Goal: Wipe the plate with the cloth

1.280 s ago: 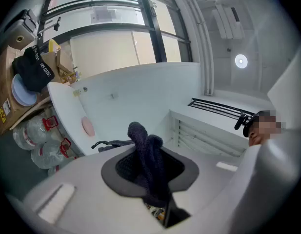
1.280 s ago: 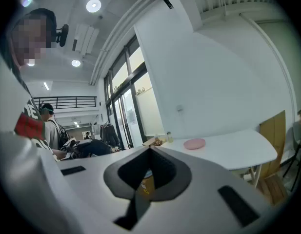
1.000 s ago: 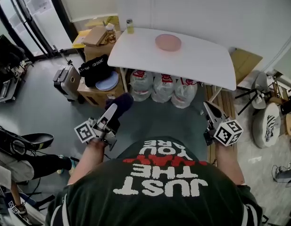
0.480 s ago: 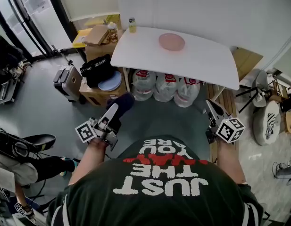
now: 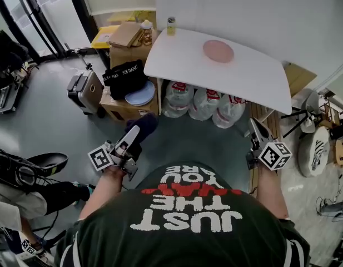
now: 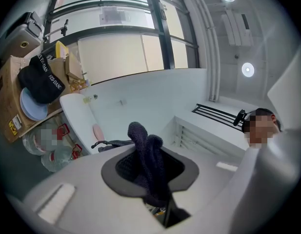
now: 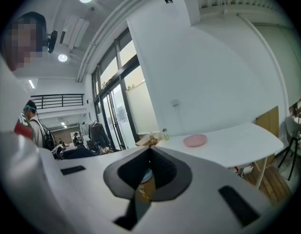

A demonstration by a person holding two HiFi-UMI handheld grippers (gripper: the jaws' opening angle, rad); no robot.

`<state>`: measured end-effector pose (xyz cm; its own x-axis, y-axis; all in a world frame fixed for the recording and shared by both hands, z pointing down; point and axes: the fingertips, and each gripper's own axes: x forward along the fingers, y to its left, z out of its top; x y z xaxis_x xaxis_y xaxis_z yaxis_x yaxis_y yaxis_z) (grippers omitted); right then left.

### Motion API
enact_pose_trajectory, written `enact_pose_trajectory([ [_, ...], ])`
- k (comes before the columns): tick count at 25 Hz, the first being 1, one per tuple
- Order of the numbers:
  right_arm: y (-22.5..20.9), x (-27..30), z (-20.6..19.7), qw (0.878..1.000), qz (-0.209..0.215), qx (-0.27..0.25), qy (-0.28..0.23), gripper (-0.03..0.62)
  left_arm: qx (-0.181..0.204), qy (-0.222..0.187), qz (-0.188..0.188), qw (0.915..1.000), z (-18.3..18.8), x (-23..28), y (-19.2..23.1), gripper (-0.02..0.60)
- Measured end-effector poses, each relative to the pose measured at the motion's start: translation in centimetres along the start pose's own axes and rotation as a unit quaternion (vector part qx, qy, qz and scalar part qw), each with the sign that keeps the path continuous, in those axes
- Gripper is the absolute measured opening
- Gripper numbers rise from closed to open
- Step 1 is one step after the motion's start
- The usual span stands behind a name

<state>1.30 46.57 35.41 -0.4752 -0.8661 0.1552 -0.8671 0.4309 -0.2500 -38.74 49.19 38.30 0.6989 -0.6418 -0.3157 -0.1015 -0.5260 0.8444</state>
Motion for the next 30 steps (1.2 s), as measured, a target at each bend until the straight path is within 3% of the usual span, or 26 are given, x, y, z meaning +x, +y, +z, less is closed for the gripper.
enact_pose_trajectory([
  [6,-1.1,4.7,0.1,1.0,0.014,-0.006,0.027,-0.005,-0.008,-0.013,0.018,0.9997,2.0,0.8,2.5,0.066],
  [12,-7.9,10.6,0.5,0.999,0.041,0.006,0.03,-0.005,-0.003,-0.013,0.047,0.9988,1.6,7.0,6.1,0.065],
  [17,-18.6,17.5,0.3,0.997,0.068,0.001,0.047,-0.005,0.021,-0.026,0.069,0.9971,1.2,16.1,10.2,0.066],
  [22,-32.7,26.3,1.8,0.991,0.086,0.011,0.104,-0.005,0.013,-0.079,0.089,0.9929,2.0,29.5,14.7,0.066],
  [27,-43.5,34.2,3.0,0.985,0.081,0.045,0.145,-0.003,0.035,-0.072,0.126,0.9888,4.5,40.1,18.7,0.065],
  [30,-47.5,38.4,2.1,0.979,0.073,0.08,0.175,0.005,0.04,-0.049,0.149,0.9869,5.6,44.4,21.0,0.066],
])
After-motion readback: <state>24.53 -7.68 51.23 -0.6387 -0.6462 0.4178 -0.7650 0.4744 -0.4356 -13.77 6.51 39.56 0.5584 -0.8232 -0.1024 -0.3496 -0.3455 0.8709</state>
